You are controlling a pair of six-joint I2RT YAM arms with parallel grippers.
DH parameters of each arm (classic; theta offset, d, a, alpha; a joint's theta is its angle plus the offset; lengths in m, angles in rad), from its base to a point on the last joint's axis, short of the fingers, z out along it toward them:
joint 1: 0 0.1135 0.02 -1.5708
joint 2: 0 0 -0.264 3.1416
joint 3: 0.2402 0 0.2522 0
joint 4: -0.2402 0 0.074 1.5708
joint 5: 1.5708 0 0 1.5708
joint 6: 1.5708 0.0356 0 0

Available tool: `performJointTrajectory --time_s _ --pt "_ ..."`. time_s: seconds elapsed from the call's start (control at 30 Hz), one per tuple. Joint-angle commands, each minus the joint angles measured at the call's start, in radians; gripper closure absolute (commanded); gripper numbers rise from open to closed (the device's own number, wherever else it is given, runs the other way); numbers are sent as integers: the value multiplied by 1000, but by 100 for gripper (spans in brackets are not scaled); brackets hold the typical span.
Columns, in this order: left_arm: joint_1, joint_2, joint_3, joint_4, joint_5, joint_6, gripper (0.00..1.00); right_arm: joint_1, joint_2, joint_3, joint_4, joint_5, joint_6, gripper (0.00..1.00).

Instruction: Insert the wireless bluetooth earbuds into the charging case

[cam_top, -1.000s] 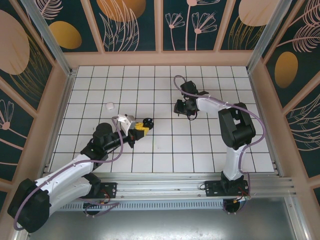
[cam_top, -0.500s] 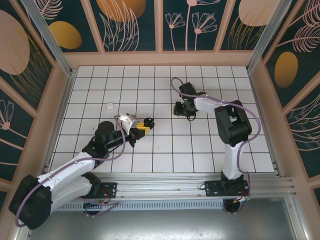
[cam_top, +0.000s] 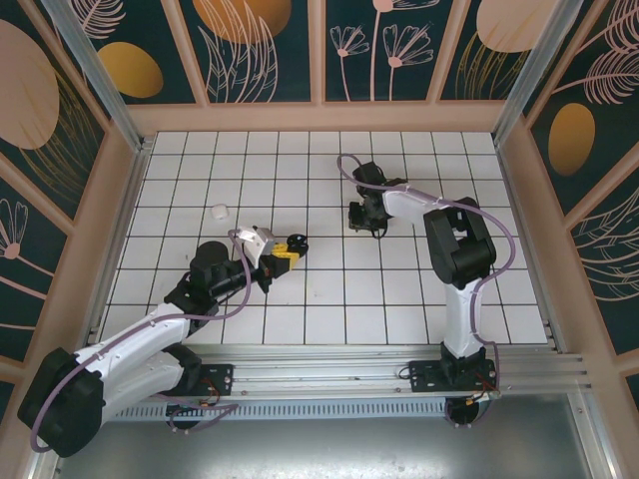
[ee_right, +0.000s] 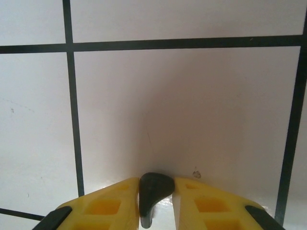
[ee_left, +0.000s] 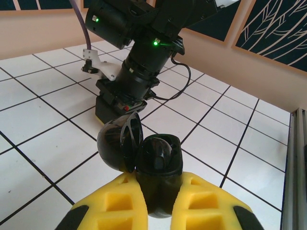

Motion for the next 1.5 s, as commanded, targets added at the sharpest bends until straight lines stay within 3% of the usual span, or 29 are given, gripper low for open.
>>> performJointTrajectory --time_s 0.0,0.6,0.93,1.2,1.47 --pt "-3 4 27 11 0 14 100 18 37 15 10 16 22 79" --pt "-3 6 31 38 42 14 100 36 -281 -45 7 115 148 85" --pt "-17 154 122 105 116 8 100 202 -623 -141 4 234 267 86" --pt "-127 248 203 172 -47 15 100 354 -822 -227 -14 352 396 88" --pt "-191 276 206 282 -247 -4 100 450 -890 -261 -45 447 468 88"
